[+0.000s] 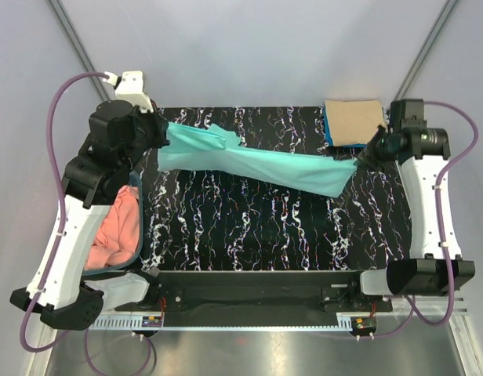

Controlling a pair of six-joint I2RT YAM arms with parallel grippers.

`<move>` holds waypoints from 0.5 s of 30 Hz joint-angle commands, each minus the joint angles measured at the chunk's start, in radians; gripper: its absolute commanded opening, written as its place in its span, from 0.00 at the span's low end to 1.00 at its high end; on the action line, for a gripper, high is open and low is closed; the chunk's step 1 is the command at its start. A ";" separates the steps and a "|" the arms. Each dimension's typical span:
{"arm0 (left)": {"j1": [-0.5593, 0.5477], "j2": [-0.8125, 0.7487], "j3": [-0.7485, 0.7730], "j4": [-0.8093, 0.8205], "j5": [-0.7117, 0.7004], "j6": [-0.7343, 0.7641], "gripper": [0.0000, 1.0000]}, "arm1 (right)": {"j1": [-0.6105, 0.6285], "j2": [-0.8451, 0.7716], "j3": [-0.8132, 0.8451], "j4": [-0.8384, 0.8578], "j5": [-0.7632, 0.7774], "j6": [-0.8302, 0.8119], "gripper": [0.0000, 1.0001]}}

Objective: Fold and stack the t-shirts
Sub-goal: Flatten the tshirt out

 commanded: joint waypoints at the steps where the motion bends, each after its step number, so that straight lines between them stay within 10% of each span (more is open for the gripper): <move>1: 0.002 0.011 0.080 0.130 -0.099 0.066 0.00 | 0.006 0.092 0.195 0.075 0.005 0.003 0.00; 10: 0.203 0.291 0.294 0.461 -0.024 0.123 0.00 | 0.006 0.572 0.948 0.207 -0.075 0.056 0.00; 15: 0.298 0.587 0.751 0.559 0.114 0.149 0.00 | 0.004 0.717 1.133 0.493 -0.138 0.175 0.00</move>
